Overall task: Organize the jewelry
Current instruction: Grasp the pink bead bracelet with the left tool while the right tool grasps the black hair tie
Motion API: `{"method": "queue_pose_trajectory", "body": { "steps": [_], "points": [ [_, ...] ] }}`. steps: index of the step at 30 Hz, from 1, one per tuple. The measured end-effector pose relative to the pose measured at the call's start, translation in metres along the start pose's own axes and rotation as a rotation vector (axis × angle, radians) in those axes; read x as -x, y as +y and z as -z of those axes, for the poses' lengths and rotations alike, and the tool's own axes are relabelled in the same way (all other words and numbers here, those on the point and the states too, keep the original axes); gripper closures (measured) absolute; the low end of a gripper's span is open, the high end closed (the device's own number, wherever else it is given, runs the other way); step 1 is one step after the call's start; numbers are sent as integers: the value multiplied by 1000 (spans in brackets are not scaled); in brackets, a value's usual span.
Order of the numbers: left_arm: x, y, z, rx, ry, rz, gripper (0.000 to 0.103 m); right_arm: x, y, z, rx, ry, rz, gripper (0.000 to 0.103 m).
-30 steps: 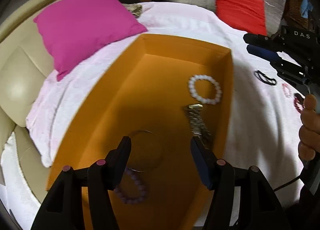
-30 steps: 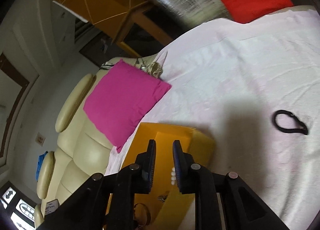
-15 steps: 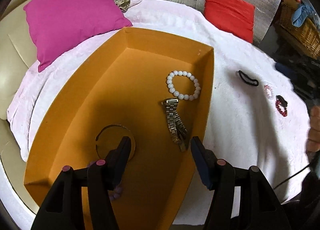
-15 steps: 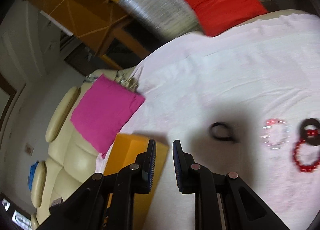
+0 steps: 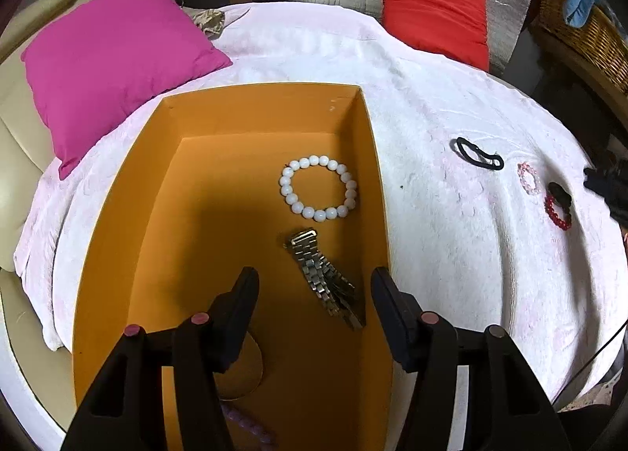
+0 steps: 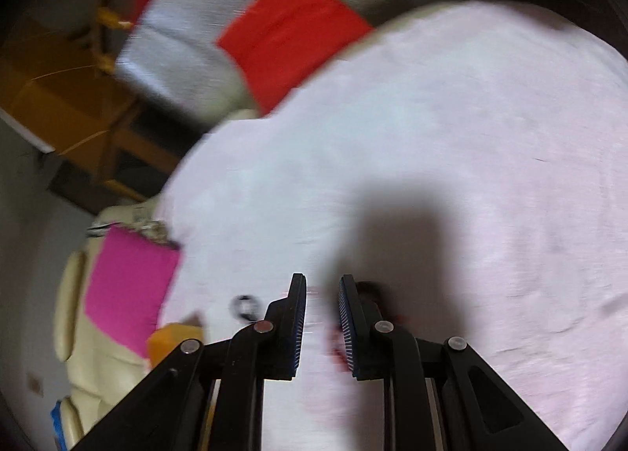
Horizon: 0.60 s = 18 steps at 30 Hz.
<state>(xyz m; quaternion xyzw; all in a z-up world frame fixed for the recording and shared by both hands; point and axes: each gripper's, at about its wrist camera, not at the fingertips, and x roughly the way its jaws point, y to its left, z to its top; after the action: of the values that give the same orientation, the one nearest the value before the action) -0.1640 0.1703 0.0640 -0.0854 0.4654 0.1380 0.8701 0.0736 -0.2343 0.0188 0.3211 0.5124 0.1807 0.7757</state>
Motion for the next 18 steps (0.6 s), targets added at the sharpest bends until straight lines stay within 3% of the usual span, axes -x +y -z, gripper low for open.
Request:
{"method": "queue_pose_trajectory", "body": {
  "steps": [3, 7, 10, 15, 18],
  "points": [
    [9, 3, 0, 24, -16, 1, 43, -15, -15, -6, -35, 65, 24, 82],
    [41, -11, -9, -17, -141, -56, 42, -36, -14, -4, -26, 127, 49, 83],
    [60, -39, -18, -78, -203, -2, 42, -47, -12, -5, -31, 151, 50, 82],
    [55, -90, -24, -181, -186, 98, 42, -47, -14, -4, -10, 121, 43, 77],
    [42, -121, -21, -228, -150, 147, 42, -41, -14, -3, 16, 97, 50, 90]
  ]
}}
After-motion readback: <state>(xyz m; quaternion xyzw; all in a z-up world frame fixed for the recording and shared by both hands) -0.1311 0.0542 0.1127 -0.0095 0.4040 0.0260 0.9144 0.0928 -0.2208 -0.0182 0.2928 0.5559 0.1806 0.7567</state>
